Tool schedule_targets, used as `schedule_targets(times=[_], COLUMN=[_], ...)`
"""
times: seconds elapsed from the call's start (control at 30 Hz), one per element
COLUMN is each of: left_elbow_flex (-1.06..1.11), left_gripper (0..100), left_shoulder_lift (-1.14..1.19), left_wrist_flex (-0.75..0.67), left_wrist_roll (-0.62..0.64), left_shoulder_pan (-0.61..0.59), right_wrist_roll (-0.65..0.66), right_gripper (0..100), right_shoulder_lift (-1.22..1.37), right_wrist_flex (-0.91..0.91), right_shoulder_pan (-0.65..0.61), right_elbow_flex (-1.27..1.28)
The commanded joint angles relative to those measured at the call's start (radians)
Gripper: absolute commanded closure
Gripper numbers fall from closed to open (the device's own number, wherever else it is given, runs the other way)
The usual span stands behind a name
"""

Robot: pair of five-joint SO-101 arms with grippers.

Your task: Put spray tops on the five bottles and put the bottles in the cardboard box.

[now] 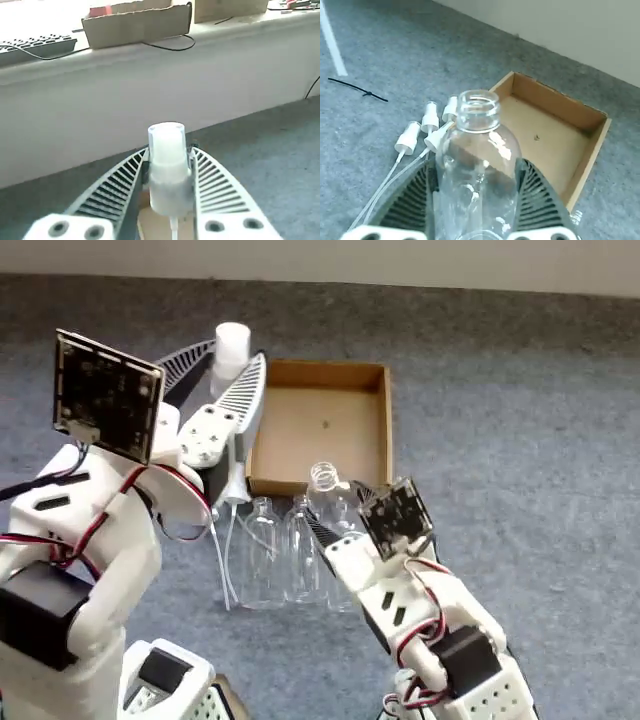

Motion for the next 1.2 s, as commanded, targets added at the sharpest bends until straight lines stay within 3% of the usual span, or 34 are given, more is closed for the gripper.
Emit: schedule_targets(times=[0.0,0.33,0.67,1.0,1.17], left_elbow_flex=[-0.041,0.05,0.128,0.185,0.176], left_gripper=[98,98,98,98,98], left_shoulder_lift=[-0.007,-0.016,0.031,0.09,0.09], left_wrist_flex=[-0.032,-0.1,-0.457,-0.454,-0.413], left_wrist_roll=[0.008,0.008,0.006,0.002,0.0], left_shoulder_pan=[0.087,0.177,0.239,0.232,0.173], right_wrist_roll=[-0.009,-0.072,-0.072,-0.072,-0.072], right_gripper=[99.4,99.4,99.4,99.4,99.4], right_shoulder_lift=[-0.07,-0.122,-0.127,-0.127,-0.127], right_wrist_flex=[-0.022,-0.022,-0.022,-0.019,-0.019], right_shoulder_pan=[-0.01,-0.01,-0.044,-0.044,-0.042], right_elbow_flex=[0.038,0.067,0.068,0.068,0.068])
